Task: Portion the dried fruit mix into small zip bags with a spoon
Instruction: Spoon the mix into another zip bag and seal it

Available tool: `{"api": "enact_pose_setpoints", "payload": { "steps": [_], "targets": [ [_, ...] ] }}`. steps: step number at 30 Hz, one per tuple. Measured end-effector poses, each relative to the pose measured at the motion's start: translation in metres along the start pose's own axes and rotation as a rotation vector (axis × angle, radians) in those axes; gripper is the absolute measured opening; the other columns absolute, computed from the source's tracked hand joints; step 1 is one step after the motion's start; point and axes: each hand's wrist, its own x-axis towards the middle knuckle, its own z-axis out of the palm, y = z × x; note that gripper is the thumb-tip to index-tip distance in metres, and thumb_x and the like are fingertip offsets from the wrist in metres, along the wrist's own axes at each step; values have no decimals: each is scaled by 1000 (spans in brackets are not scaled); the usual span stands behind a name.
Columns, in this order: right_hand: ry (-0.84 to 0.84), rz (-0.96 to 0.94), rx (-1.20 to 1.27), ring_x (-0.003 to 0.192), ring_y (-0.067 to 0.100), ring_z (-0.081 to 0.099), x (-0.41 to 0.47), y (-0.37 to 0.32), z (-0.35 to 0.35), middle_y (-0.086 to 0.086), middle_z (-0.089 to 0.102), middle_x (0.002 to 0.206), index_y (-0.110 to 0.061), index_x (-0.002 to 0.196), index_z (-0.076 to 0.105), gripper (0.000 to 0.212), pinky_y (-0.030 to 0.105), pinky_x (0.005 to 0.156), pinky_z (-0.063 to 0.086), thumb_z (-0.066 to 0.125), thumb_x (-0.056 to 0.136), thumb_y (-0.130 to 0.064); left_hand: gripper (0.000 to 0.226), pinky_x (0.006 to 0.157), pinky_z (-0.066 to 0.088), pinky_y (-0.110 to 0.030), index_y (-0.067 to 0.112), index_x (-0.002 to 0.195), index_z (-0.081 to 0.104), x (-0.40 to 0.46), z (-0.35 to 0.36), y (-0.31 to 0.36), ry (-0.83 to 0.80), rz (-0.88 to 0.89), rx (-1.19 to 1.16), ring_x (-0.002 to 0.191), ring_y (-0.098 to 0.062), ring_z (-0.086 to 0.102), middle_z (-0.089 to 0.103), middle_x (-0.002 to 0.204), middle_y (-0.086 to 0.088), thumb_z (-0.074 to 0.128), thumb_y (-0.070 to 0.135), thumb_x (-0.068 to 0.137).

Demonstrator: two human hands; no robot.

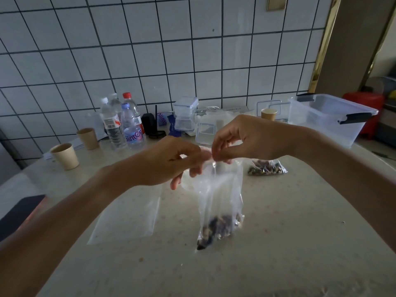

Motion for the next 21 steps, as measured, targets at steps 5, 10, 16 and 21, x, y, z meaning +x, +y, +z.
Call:
{"api": "enact_pose_setpoints", "payload": {
  "steps": [5,10,16,21],
  "targets": [
    [-47,22,-7,82,4,72,-10,5,-11,-9,77,86,-22,95,77,11,14,83,51,68,99,-22,31,52,54,-19,25,86,72,-3,0,-8,10,-58,-23,49,-19,68,76,83,9,66,55,87],
    [-32,23,-37,95,4,70,-8,5,-3,-15,75,97,-25,102,75,16,22,94,52,74,92,-38,19,50,59,-32,37,87,70,2,1,4,15,-5,-63,46,-10,63,74,78,5,62,53,90],
    [-5,-40,-40,95,-1,71,-3,1,-3,-16,77,98,-22,104,79,17,11,90,49,77,91,-33,27,39,48,-21,45,91,67,3,1,16,45,-7,27,58,-15,73,74,82,15,53,68,88],
    [-16,-68,-68,98,1,71,-11,1,-13,-17,77,97,-20,100,79,10,9,94,47,78,91,-25,20,42,48,-19,37,87,63,-1,0,5,-11,-16,64,54,-15,72,71,90,19,70,56,90]
  ]
}}
